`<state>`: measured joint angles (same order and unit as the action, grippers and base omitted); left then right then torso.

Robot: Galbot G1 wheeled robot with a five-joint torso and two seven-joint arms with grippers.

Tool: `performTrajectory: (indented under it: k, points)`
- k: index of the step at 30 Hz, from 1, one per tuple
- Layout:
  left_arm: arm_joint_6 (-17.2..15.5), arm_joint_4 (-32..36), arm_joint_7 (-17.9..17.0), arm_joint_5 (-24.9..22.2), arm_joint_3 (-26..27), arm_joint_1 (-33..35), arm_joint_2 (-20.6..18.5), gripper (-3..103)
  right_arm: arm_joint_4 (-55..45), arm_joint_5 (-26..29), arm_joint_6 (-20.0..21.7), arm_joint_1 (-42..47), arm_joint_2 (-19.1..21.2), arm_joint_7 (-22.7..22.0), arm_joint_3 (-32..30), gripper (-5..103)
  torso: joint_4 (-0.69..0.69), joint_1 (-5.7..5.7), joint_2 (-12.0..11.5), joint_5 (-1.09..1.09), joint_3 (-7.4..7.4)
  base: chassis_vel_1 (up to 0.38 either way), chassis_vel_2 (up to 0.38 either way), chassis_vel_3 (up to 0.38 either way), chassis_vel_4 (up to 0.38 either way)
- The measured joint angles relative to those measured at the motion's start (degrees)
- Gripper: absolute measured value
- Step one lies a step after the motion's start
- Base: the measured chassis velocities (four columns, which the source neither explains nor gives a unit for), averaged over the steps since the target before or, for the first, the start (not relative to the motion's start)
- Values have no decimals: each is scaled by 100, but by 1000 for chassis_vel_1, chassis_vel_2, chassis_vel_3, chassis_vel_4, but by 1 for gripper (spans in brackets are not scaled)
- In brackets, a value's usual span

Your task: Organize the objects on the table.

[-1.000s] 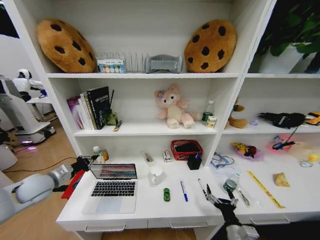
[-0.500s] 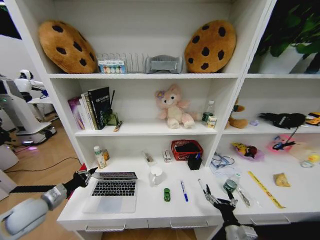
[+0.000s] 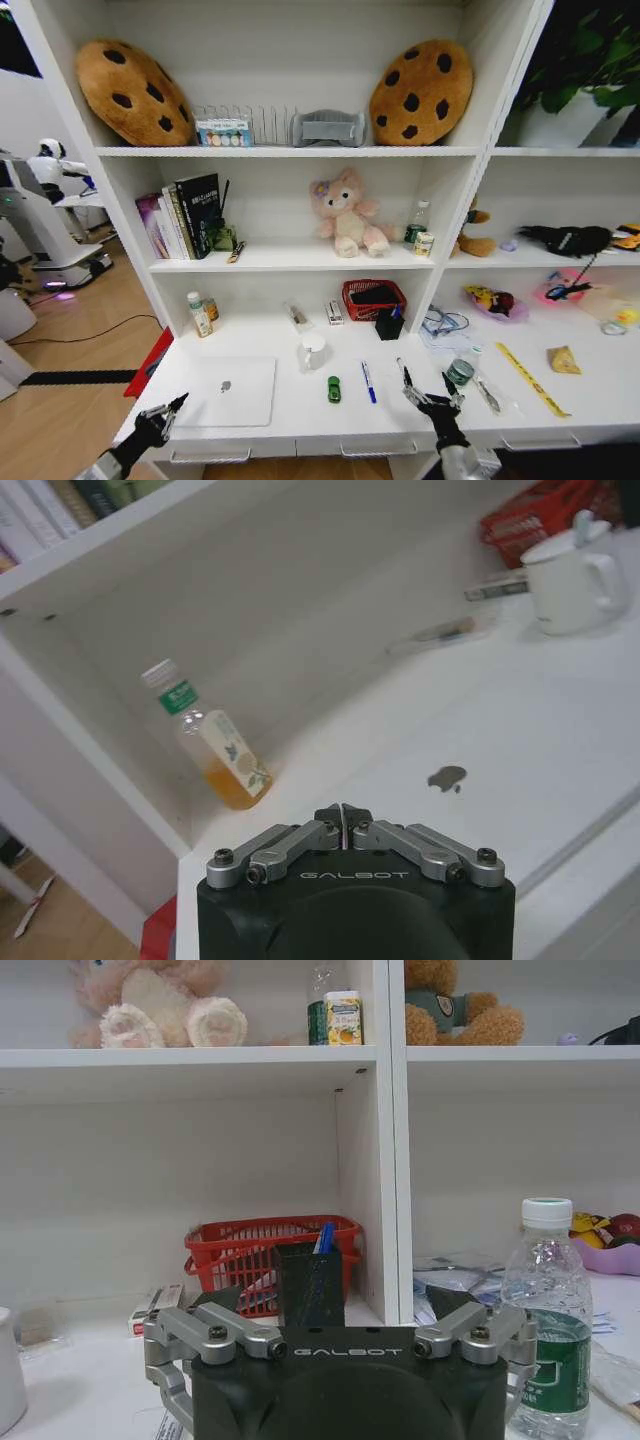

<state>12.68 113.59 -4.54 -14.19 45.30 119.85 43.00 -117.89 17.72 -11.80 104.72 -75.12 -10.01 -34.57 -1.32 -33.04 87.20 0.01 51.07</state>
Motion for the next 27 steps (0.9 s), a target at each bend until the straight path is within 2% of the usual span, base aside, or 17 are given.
performTrajectory:
  k: [1, 2, 4, 5, 6, 8, 11, 13, 14, 16, 17, 19, 20, 21, 22, 24, 27]
  points:
    - [10, 65, -37, -290, 67, -108, 404, 7, -31, -22, -35, 61, 10, 23, -4, 100, 0, 0, 0, -2, 0, 0, 0, 0, 0]
    - [10, 65, -37, -290, 67, -108, 404, 7, -31, -22, -35, 61, 10, 23, -4, 100, 0, 0, 0, -2, 0, 0, 0, 0, 0]
    - [54, 189, -57, -542, 208, -225, 1042, 19, -76, -55, -71, 132, 36, 51, -2, 100, 0, 0, 0, 0, 0, 0, 0, 0, 0]
    - [54, 189, -57, -542, 208, -225, 1042, 19, -76, -55, -71, 132, 36, 51, -2, 100, 0, 0, 0, 0, 0, 0, 0, 0, 0]
    - [96, 267, -59, -660, 327, -266, 1388, 23, -120, -71, -86, 169, 48, 62, 2, 100, 2, 0, 0, -1, 0, 0, 0, 0, 0]
    - [152, 428, -44, -902, 525, -285, 1811, 34, -218, -77, -101, 239, 52, 79, 6, 100, 2, 0, 0, 1, 0, 0, 0, 0, 0]
    - [195, 533, -27, -1055, 669, -282, 2029, 40, -276, -80, -118, 306, 50, 92, 6, 100, 1, 0, 0, 1, 0, 0, 0, 0, 0]
    - [300, 706, -1, -1333, 1041, -222, 2384, 50, -374, -100, -194, 462, 44, 142, -4, 100, 1, 0, 0, 1, 0, 0, 0, 0, 0]
    - [300, 706, -1, -1333, 1041, -222, 2384, 50, -374, -100, -194, 462, 44, 142, -4, 100, 1, 0, 0, 1, 0, 0, 0, 0, 0]
    - [384, 824, 22, -1552, 1363, -153, 2597, 61, -443, -103, -275, 600, 58, 199, -39, 100, 1, 0, 0, 0, 0, 0, 0, 0, 0]
    - [384, 824, 22, -1552, 1363, -153, 2597, 61, -443, -103, -275, 600, 58, 199, -39, 100, 1, 0, 0, 0, 0, 0, 0, 0, 0]
    - [434, 882, 28, -1813, 1653, -108, 2692, 73, -506, -112, -353, 733, 90, 246, -79, 100, 1, 0, 0, 0, 0, 0, 0, 0, 0]
    - [434, 882, 28, -1813, 1653, -108, 2692, 73, -506, -112, -353, 733, 90, 246, -79, 100, 1, 0, 0, 0, 0, 0, 0, 0, 0]
    - [454, 883, 29, -1944, 1792, -96, 2683, 83, -544, -113, -393, 798, 123, 274, -95, 100, 1, 0, 0, -1, 0, 0, 0, 0, 0]
    - [454, 883, 29, -1944, 1792, -96, 2683, 83, -544, -113, -393, 798, 123, 274, -95, 100, 1, 0, 0, -1, 0, 0, 0, 0, 0]
    - [488, 873, 29, -2132, 1964, -83, 2614, 94, -582, -114, -426, 835, 166, 293, -126, 100, 1, 0, 0, -1, 1, 0, 0, 0, 0]
    - [499, 811, 32, -2226, 1976, -113, 2597, 99, -583, -115, -429, 828, 159, 305, -115, 100, 1, -1, 0, -1, 1, 0, 0, 0, 0]
